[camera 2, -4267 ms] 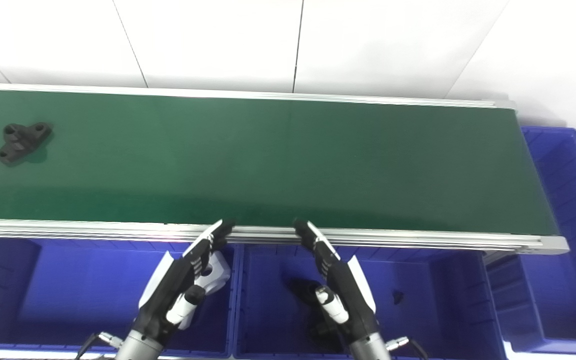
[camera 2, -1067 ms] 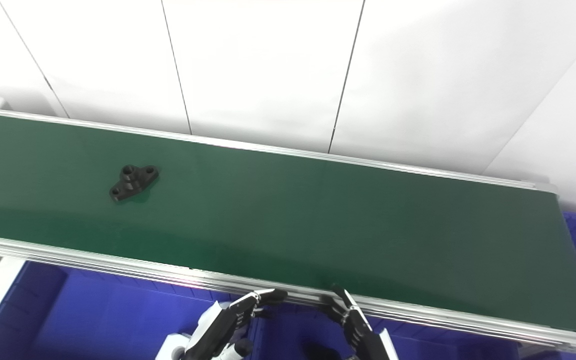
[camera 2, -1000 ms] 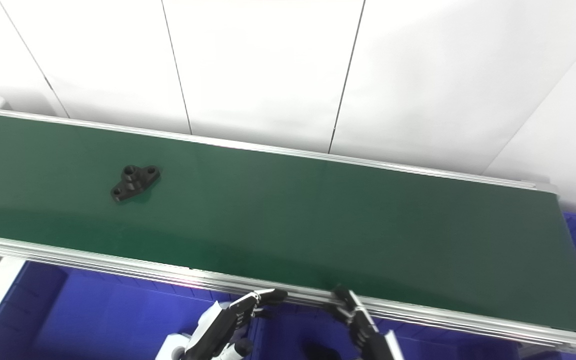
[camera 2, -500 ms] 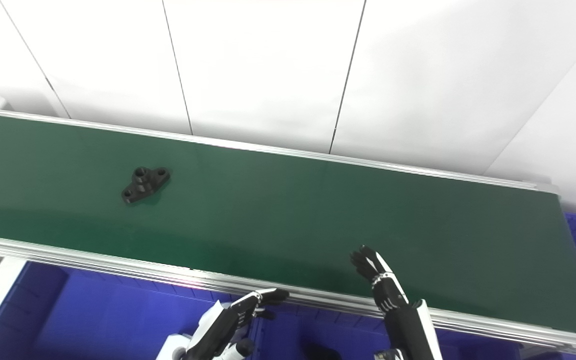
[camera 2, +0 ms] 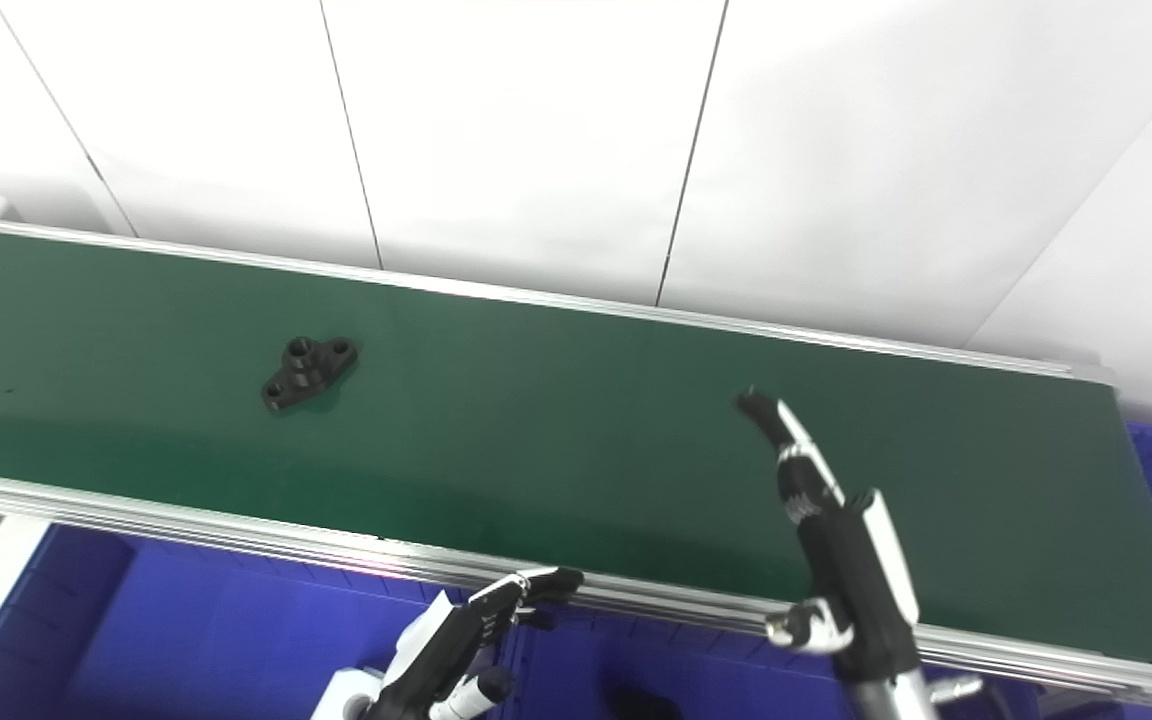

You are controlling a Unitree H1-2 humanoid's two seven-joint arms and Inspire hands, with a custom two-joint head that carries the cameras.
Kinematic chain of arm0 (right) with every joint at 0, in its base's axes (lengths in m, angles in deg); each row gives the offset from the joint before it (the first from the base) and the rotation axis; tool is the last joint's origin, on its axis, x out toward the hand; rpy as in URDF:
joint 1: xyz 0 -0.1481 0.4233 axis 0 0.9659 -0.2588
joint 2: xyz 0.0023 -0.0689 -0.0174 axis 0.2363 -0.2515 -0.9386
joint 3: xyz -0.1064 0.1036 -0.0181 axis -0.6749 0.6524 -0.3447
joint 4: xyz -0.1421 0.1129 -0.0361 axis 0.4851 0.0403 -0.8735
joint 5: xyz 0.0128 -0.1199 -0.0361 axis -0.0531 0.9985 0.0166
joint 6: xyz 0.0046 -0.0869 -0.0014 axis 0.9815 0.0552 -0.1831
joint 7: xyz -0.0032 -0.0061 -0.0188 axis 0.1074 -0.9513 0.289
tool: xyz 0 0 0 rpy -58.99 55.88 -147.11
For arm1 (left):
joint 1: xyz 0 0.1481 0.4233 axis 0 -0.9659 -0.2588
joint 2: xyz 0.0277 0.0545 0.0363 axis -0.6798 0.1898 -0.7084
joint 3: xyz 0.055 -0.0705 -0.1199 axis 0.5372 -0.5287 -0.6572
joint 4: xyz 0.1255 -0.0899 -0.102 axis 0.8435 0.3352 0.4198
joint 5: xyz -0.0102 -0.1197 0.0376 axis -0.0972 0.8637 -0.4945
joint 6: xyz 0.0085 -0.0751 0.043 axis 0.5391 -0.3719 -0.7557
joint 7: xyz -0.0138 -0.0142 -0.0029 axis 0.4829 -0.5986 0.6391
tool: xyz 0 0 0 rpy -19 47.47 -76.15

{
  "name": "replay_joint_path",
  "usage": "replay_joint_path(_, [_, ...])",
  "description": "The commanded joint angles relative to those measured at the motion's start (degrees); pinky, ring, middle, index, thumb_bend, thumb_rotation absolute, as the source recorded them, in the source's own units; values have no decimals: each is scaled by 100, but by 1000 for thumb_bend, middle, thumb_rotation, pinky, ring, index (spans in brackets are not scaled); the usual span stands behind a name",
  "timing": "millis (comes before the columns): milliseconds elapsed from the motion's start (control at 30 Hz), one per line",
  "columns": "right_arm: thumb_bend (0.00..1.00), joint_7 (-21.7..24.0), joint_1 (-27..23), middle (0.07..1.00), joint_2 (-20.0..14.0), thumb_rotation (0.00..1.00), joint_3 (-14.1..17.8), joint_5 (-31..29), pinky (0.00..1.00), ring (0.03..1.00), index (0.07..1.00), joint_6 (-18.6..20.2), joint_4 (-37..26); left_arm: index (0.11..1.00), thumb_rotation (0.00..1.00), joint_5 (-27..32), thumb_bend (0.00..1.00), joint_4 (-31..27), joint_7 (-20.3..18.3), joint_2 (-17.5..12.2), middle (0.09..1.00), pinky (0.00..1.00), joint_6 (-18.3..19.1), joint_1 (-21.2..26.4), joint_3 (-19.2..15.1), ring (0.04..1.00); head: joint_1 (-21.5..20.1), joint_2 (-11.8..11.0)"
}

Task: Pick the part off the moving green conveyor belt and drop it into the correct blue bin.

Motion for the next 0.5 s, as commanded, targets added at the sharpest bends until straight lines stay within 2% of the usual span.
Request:
replay_joint_path(0, [954,61,-347,944,-21,824,33,61,982,968,938,-150,52,787,989,-24,901,-49,80,206,826,721,-176,20,94,832,-7,7])
replay_joint_path(167, [997,-227,-945,914,-194,826,-141,502,872,922,918,-150,301,787,985,2,884,-51,76,198,825,721,-216,26,100,830,-62,-5])
replay_joint_path(233, [1000,-345,-1162,914,-238,807,-217,586,943,941,897,-150,399,786,983,7,882,-48,80,199,823,722,-223,31,99,829,-56,-6])
replay_joint_path(467, [1000,-686,-1861,931,-349,743,-518,728,929,975,896,-150,967,788,990,-15,891,-13,70,210,828,727,-206,57,112,836,-24,-42])
